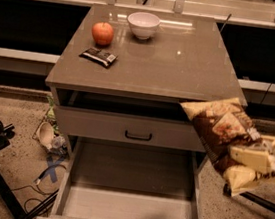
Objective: Place brown chip bag into middle drawer
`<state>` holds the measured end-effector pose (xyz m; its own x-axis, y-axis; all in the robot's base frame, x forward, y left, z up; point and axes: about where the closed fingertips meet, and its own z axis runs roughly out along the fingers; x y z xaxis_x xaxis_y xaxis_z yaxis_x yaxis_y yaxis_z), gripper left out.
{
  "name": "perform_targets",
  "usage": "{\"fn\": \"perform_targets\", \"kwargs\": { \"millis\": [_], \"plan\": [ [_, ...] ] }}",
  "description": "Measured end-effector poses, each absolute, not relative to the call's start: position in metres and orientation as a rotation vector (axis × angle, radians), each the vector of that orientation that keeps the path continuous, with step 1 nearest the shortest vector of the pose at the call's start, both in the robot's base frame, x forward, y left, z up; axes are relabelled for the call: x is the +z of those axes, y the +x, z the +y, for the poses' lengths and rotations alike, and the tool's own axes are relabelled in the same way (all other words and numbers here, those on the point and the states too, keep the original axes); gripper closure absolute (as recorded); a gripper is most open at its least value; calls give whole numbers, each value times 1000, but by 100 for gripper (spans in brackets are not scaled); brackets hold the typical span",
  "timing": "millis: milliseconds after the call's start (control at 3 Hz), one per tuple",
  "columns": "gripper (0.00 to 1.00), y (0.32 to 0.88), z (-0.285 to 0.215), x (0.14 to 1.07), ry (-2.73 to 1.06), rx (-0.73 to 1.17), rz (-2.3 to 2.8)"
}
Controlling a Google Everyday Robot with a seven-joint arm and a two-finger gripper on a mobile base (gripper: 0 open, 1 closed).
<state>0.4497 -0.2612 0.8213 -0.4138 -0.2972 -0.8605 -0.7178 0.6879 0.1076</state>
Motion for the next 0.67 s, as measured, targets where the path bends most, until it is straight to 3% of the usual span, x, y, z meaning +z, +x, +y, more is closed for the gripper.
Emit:
{"fn": "perform_targets", "kwargs": {
  "millis": [667],
  "plan": [
    [100,421,-220,699,-827,752,1972]
  ]
}}
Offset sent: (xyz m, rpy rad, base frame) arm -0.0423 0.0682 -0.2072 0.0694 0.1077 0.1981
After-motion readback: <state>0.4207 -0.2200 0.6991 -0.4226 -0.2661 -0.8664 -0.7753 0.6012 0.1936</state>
